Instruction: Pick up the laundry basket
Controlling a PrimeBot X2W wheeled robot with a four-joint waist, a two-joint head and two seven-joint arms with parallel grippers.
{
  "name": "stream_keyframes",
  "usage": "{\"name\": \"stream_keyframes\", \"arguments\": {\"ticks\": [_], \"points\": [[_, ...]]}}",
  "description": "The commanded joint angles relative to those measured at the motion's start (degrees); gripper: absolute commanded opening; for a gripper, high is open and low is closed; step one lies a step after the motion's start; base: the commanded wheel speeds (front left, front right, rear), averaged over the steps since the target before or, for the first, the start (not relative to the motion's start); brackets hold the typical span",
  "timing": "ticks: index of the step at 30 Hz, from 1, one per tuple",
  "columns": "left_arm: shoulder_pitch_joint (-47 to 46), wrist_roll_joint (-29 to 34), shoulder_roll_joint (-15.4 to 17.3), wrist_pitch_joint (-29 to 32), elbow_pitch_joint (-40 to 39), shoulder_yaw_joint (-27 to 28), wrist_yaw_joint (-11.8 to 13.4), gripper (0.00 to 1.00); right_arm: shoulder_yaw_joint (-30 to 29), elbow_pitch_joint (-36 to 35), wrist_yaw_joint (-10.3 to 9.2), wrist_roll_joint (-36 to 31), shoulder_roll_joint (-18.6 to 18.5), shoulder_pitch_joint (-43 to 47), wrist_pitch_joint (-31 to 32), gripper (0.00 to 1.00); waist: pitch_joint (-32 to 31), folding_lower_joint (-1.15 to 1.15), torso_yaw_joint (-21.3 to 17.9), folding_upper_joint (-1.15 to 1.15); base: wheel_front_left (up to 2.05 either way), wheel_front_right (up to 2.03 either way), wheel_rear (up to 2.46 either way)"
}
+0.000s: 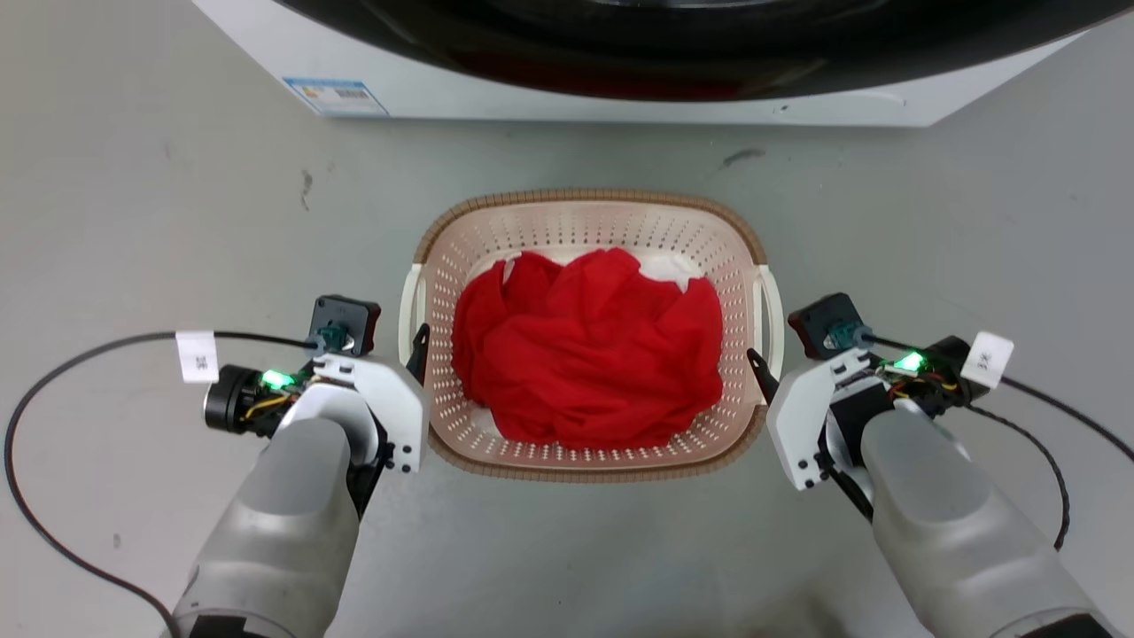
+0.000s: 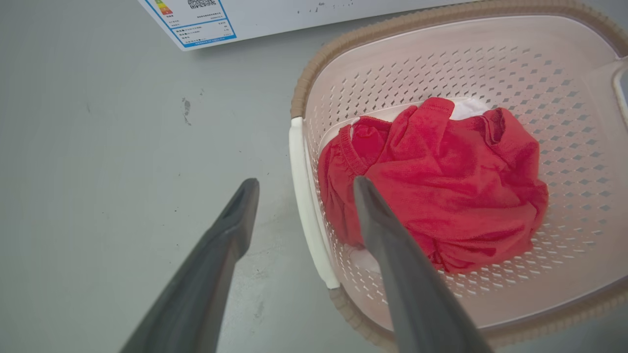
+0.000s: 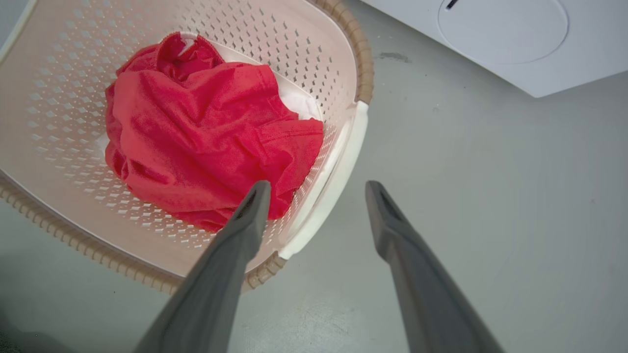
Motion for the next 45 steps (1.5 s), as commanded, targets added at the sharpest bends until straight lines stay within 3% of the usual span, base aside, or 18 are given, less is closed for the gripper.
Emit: {"name": "stream_keyframes", "arguments": {"ticks": [1, 22, 40, 41, 42, 43, 44, 45], "points": [[-1.78, -0.33, 0.18, 0.46, 0.94, -0.41, -0.2, 1.0, 0.8, 0.93, -0.05, 0.91, 0.0, -2.09, 0.88, 1.0, 2.33, -0.01, -0.06, 0.0, 0.0, 0.0, 0.0], [-8.35, -2.77, 1.28, 3.69, 3.56, -5.56, -0.35, 1.0, 5.33, 4.7, -0.05, 7.38, 0.01, -9.95, 4.2, 1.0, 11.92, -0.01, -0.79, 0.0, 0.0, 0.0, 0.0], [-10.52, -5.15, 1.55, 7.12, 3.78, -9.69, -0.36, 1.0, 7.18, 5.82, -0.05, 10.45, 0.01, -12.07, 5.73, 1.0, 15.59, -0.01, -1.02, 0.0, 0.0, 0.0, 0.0], [-10.43, -5.4, 1.47, 7.64, 3.79, -10.02, -0.36, 1.0, 7.33, 5.87, -0.05, 10.63, 0.01, -12.18, 5.91, 0.44, 15.67, -0.01, -1.06, 0.0, 0.0, 0.0, 0.0], [-10.38, -5.66, 1.44, 7.96, 3.79, -10.38, -0.36, 1.0, 7.41, 5.85, -0.05, 10.76, 0.01, -12.3, 5.95, 0.0, 15.72, -0.01, -1.1, 0.0, 0.0, 0.0, 0.0], [-10.43, -5.98, 1.52, 8.06, 3.78, -10.72, -0.36, 0.56, 7.5, 5.84, -0.05, 10.85, 0.01, -12.37, 5.8, 0.0, 15.76, -0.01, -1.14, 0.0, 0.0, 0.0, 0.0], [-10.44, -6.19, 1.53, 8.2, 3.79, -11.09, -0.36, 0.0, 7.66, 5.9, -0.05, 10.97, 0.01, -12.35, 6.0, 0.0, 15.79, -0.01, -1.16, 0.0, 0.0, 0.0, 0.0], [-10.17, -6.61, 1.27, 8.8, 3.8, -11.59, -0.36, 0.0, 7.73, 5.95, -0.06, 10.97, -0.06, -12.36, 6.02, 0.0, 15.79, -0.01, -1.22, 0.0, 0.0, 0.0, 0.0]]}}
